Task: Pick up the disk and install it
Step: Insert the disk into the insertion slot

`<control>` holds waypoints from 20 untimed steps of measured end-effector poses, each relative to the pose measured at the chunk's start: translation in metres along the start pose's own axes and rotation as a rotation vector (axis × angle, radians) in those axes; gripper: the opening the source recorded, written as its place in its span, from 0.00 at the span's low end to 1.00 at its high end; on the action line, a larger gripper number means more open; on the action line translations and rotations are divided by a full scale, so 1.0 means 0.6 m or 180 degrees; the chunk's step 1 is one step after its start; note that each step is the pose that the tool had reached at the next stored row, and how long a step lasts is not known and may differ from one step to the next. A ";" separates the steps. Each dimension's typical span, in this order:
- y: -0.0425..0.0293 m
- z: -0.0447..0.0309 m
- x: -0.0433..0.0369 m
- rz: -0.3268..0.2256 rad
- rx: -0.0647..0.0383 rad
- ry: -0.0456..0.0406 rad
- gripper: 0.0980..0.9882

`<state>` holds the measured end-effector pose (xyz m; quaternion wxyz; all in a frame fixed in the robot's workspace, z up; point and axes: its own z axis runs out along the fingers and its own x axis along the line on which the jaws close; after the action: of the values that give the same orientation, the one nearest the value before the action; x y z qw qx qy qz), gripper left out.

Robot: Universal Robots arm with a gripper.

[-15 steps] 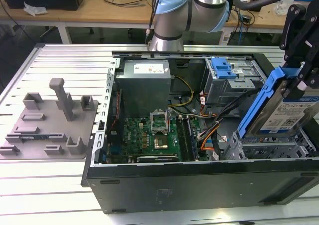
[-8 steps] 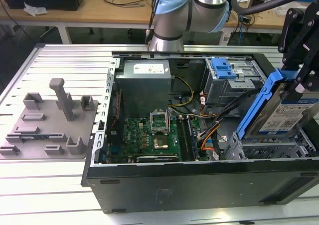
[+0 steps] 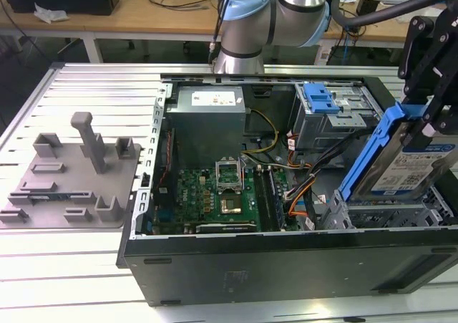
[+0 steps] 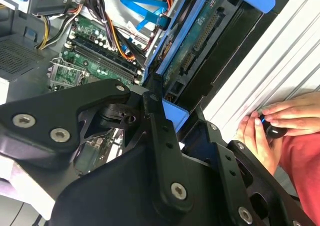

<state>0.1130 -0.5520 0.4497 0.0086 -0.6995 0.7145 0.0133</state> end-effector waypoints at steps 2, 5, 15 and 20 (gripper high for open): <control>0.000 0.002 0.000 0.0000 0.0000 -0.0001 0.30; 0.000 0.008 0.000 0.0000 0.0000 -0.0001 0.30; 0.000 0.026 0.001 0.0000 0.0000 -0.0001 0.30; 0.000 0.034 0.001 0.0000 0.0000 -0.0002 0.30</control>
<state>0.1131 -0.5520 0.4292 0.0088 -0.6995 0.7144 0.0135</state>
